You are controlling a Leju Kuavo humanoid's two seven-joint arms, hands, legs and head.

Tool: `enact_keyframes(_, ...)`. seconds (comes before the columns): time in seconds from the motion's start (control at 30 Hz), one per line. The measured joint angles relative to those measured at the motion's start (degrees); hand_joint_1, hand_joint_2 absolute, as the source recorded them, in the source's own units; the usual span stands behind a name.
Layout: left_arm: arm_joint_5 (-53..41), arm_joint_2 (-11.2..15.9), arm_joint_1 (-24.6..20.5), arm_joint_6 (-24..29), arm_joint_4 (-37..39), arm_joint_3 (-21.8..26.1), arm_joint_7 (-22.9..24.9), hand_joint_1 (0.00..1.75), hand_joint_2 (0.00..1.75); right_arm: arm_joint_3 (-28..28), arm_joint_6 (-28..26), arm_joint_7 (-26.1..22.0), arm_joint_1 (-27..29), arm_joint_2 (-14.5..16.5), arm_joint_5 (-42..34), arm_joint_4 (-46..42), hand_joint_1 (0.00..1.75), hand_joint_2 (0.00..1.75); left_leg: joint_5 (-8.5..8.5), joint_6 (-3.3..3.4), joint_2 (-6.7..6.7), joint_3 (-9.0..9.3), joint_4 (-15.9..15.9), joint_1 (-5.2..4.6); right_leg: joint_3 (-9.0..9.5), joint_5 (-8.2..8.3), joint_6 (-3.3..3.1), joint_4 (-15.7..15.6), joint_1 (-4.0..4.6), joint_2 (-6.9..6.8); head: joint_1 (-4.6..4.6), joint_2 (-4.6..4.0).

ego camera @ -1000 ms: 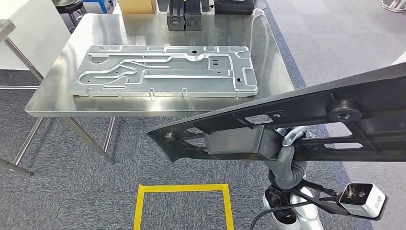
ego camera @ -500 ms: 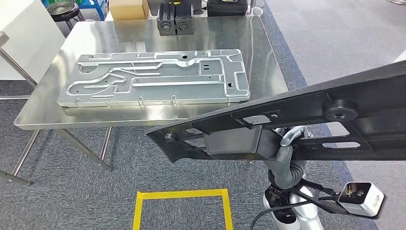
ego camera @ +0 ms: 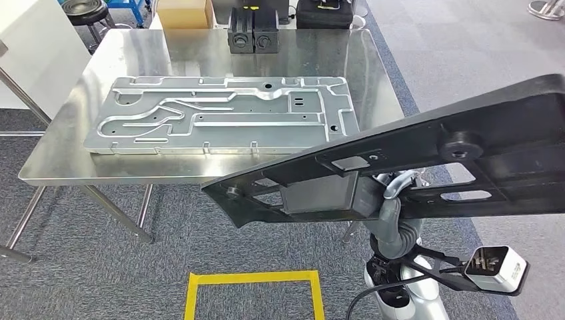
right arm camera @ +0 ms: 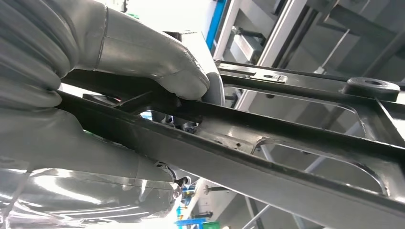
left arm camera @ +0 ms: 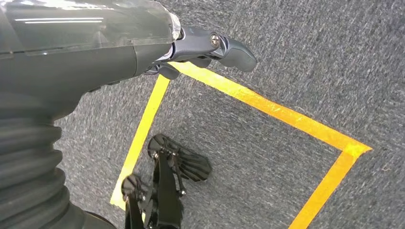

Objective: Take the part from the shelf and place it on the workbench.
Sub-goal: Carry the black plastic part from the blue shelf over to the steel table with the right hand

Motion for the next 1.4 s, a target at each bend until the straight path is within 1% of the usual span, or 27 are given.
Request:
enact_keyframes(0.03, 0.0, 0.0, 0.0, 0.0, 0.0, 0.0, 0.0, 0.0, 1.75, 0.0, 0.1, 0.1, 0.0, 0.0, 0.0, 0.2, 1.75, 1.75, -0.29, -0.05, -0.05, 0.39, 0.0, -0.01, -0.42, 1.53, -0.01, -0.6, -0.03, -0.01, 0.0, 0.0)
enact_keyframes(0.07, 0.0, -0.1, 0.1, 0.0, 0.0, 0.0, 0.0, 0.0, 1.75, 0.0, 0.1, 0.2, 0.0, 0.0, -0.1, 0.4, 1.75, 1.75, -0.64, -0.14, -0.1, 0.91, 0.0, -0.01, 0.4, 4.08, -0.13, -3.5, -0.05, -0.03, 0.0, 0.0)
enact_keyframes(0.1, 0.0, -0.1, 0.1, 0.0, 0.0, 0.1, 0.0, 0.0, 1.75, 0.0, 0.2, 0.3, -0.1, 0.0, -0.2, 0.5, 1.75, 1.75, -1.02, -0.28, -0.14, 1.42, 0.0, -0.01, 1.88, 6.8, -0.35, -7.7, -0.05, -0.11, 0.0, 0.0)
enact_keyframes(0.17, 0.0, -0.2, 0.0, 0.0, 0.0, 0.2, 0.1, 0.0, 1.75, 0.0, 0.5, 0.5, -0.4, 0.0, -0.3, 0.8, 1.75, 1.75, -1.83, -0.81, -0.21, 2.03, 0.1, -0.2, 4.61, 9.68, -0.96, -14.4, 0.18, -0.26, -0.01, 0.0)
enact_keyframes(0.23, 0.0, -0.2, -0.1, 0.0, 0.0, 0.4, 0.0, 0.0, 1.75, 0.0, 0.7, 0.6, -0.7, 0.0, -0.5, 1.0, 1.75, 1.75, -2.33, -1.44, -0.19, 2.2, -0.1, -0.3, 5.32, 9.4, -1.56, -16.0, 0.49, -0.21, -0.01, 0.0)
enact_keyframes(0.3, 0.0, -0.2, -0.2, 0.0, 0.0, 0.6, 0.0, 0.0, 1.75, 0.0, 0.7, 0.7, -0.9, 0.0, -0.6, 1.1, 1.75, 1.75, -2.65, -2.04, -0.09, 2.57, -0.1, -0.27, 5.64, 9.32, -2.16, -16.4, 0.32, -0.01, -0.01, 0.0)
enact_keyframes(0.37, 0.0, -0.2, -0.3, 0.0, 0.0, 0.8, -0.1, 0.0, 1.75, 0.0, 0.7, 0.7, -1.1, 0.0, -0.6, 1.2, 1.75, 1.75, -4.13, -2.59, -0.08, 1.71, 2.6, -0.21, 6.37, 9.24, -2.79, -17.0, -0.04, -0.01, -0.02, 0.0)
enact_keyframes(0.4, 0.0, -0.3, -0.3, -0.1, 0.0, 0.9, -0.2, 0.0, 1.75, 0.0, 0.5, 0.8, -1.5, 0.0, -0.4, 1.3, 1.75, 1.75, -5.57, -2.83, -0.11, 0.12, 5.8, -0.06, 6.74, 9.1, -3.0, -17.2, -0.13, -0.07, -0.02, 0.0)
enact_keyframes(0.47, 0.0, -0.3, -0.3, -0.3, 0.0, 0.9, -0.2, 0.0, 1.75, 0.0, -0.4, 1.0, -2.4, 0.0, -0.1, 1.7, 1.75, 1.75, -8.44, -3.24, -0.11, -4.56, 13.8, 0.11, 7.17, 8.66, -3.2, -17.2, -0.15, -0.08, -0.02, 0.0)
enact_keyframes(0.5, 0.0, -0.4, -0.2, -0.4, 0.0, 1.0, -0.2, 0.0, 1.75, -0.1, -1.0, 1.3, -3.0, -0.1, 0.1, 2.1, 1.75, 1.75, -8.82, -3.39, -0.1, -6.5, 16.5, 0.17, 7.42, 8.42, -3.19, -17.2, -0.15, -0.02, -0.02, 0.0)
enact_keyframes(0.53, 0.0, -0.4, -0.2, -0.5, 0.0, 1.0, -0.3, 0.0, 1.75, -0.1, -1.5, 1.6, -3.8, -0.2, 0.3, 2.5, 1.75, 1.75, -7.93, -3.46, -0.09, -7.41, 17.0, 0.21, 7.72, 8.17, -3.12, -17.2, -0.16, 0.05, -0.02, 0.0)
enact_keyframes(0.57, 0.0, -0.5, -0.1, -0.6, 0.0, 1.0, -0.3, 0.0, 1.75, -0.1, -2.0, 1.9, -4.6, -0.3, 0.4, 2.9, 1.75, 1.75, -5.94, -3.45, -0.09, -7.22, 15.2, 0.25, 8.12, 7.9, -3.02, -17.2, -0.17, 0.13, -0.02, 0.0)
enact_keyframes(0.63, 0.0, -0.6, -0.1, -0.8, 0.0, 1.0, -0.3, 0.0, 1.75, -0.4, -2.8, 2.6, -6.8, -0.5, 0.8, 3.7, 1.75, 1.75, -0.77, -3.22, -0.08, -4.51, 7.2, 0.24, 9.04, 7.22, -2.59, -17.1, -0.11, 0.23, -0.02, 0.0)
enact_keyframes(0.7, 0.0, -0.7, -0.2, -1.0, 0.0, 1.1, -0.3, 0.0, 1.75, -1.1, -3.6, 3.7, -9.8, -0.8, 1.5, 4.7, 1.75, 1.75, 1.61, -2.59, -0.1, -2.36, 1.6, 0.06, 9.49, 6.61, -1.94, -17.0, 0.08, 0.41, -0.02, 0.0)
enact_keyframes(0.8, 0.0, -0.9, -0.5, -1.5, 0.0, 1.3, -0.4, 0.0, 1.75, -2.6, -5.5, 6.2, -15.9, -1.6, 2.2, 7.4, 1.75, 1.75, 1.42, -1.38, -0.11, -2.07, 0.7, -0.14, 9.48, 6.19, -0.89, -16.9, 0.01, 0.5, -0.02, 0.0)
enact_keyframes(0.87, 0.0, -1.0, -0.6, -1.8, 0.0, 1.3, -0.6, 0.0, 1.75, -4.0, -7.1, 7.6, -20.7, -2.6, 2.4, 10.2, 1.75, 1.75, 1.44, -0.53, -0.09, -1.81, 0.3, -0.09, 8.54, 5.02, -0.25, -14.7, -0.18, 0.3, -0.01, 0.0)
enact_keyframes(0.9, 0.0, -1.1, -0.7, -1.9, 0.0, 1.4, -0.6, 0.0, 1.75, -4.7, -7.6, 7.9, -22.8, -3.1, 2.4, 11.6, 1.75, 1.75, 1.43, -0.18, -0.1, -1.65, 0.2, -0.04, 7.09, 3.78, -0.02, -11.9, -0.24, 0.18, -0.01, 0.0)
enact_keyframes(0.97, 0.0, -1.2, -0.7, -2.0, 0.0, 1.4, -0.7, 0.0, 1.75, -5.8, -8.6, 8.2, -25.6, -4.0, 2.5, 14.4, 1.75, 1.75, 1.14, 0.24, -0.17, -1.43, 0.2, -0.17, 2.44, 1.07, 0.22, -4.1, -0.24, 0.06, 0.0, 0.0)
enact_keyframes(1.0, 0.0, -1.2, -0.7, -2.1, 0.0, 1.4, -0.7, 0.0, 1.75, -6.1, -9.2, 8.3, -26.6, -4.5, 2.7, 15.8, 1.75, 1.75, 0.93, 0.34, -0.22, -1.23, 0.2, -0.27, 0.26, 0.66, 0.25, -1.1, -0.23, 0.06, 0.0, 0.0)
enact_keyframes(1.03, 0.0, -1.3, -0.6, -2.1, 0.0, 1.4, -0.7, 0.0, 1.75, -6.3, -10.2, 8.5, -27.7, -5.0, 3.2, 17.6, 1.75, 1.75, 0.67, 0.42, -0.29, -0.93, 0.2, -0.38, -1.05, 1.42, 0.18, 0.0, -0.23, 0.05, 0.0, 0.0)
enact_keyframes(1.07, 0.0, -1.4, -0.6, -2.1, 0.0, 1.4, -0.7, 0.0, 1.75, -6.6, -11.4, 8.6, -29.0, -5.7, 4.1, 19.8, 1.75, 1.75, 0.37, 0.47, -0.37, -0.53, 0.3, -0.52, -1.27, 3.38, -0.02, -1.2, -0.18, 0.05, 0.0, 0.0)
enact_keyframes(1.13, 0.0, -1.6, -0.7, -2.2, 0.0, 1.5, -0.7, 0.0, 1.75, -7.3, -14.4, 8.7, -32.5, -7.3, 6.3, 24.9, 1.75, 1.75, -0.28, 0.51, -0.54, 0.33, 0.3, -0.8, 0.84, 8.86, -0.94, -8.6, 0.17, 0.02, 0.0, 0.0)
enact_keyframes(1.17, 0.0, -1.8, -0.7, -2.2, 0.0, 1.6, -0.7, 0.0, 1.75, -7.6, -15.9, 8.6, -34.5, -8.0, 7.4, 27.7, 1.75, 1.75, -0.57, 0.41, -0.59, 0.57, 0.3, -0.97, 2.13, 10.73, -1.55, -12.3, 0.45, -0.06, 0.0, 0.0)
enact_keyframes(1.2, 0.0, -2.0, -0.7, -2.2, 0.0, 1.7, -0.8, 0.0, 1.75, -7.8, -17.2, 8.6, -36.6, -8.6, 8.4, 30.4, 1.75, 1.75, -0.77, 0.25, -0.62, 0.61, 0.3, -0.99, 2.98, 11.69, -2.0, -14.8, 0.74, -0.16, 0.0, 0.0)
enact_keyframes(1.27, 0.0, -2.2, -0.8, -2.2, 0.0, 2.0, -0.8, 0.0, 1.75, -8.2, -19.6, 8.5, -40.4, -9.5, 10.5, 35.3, 1.75, 1.75, -1.05, -0.31, -0.58, 0.57, 0.2, -0.92, 3.5, 11.57, -2.46, -16.4, 1.13, -0.21, 0.01, 0.0)
enact_keyframes(1.33, 0.0, -2.2, -0.8, -2.2, 0.0, 2.4, -1.0, 0.0, 1.75, -8.2, -22.7, 8.7, -43.7, -10.1, 13.7, 39.8, 1.75, 1.75, -1.48, -0.93, -0.47, 0.68, 0.3, -0.95, 4.13, 11.51, -2.55, -17.3, 0.74, -0.1, 0.01, 0.0)
enact_keyframes(1.4, -0.1, -2.1, -0.9, -2.2, -0.1, 2.7, -1.1, 0.0, 1.75, -7.8, -26.0, 9.0, -47.2, -10.3, 17.0, 44.1, 1.75, 1.75, -3.1, -1.55, -0.44, -0.88, 3.8, -0.92, 5.14, 11.35, -2.75, -18.1, 0.2, -0.17, -0.01, 0.0)
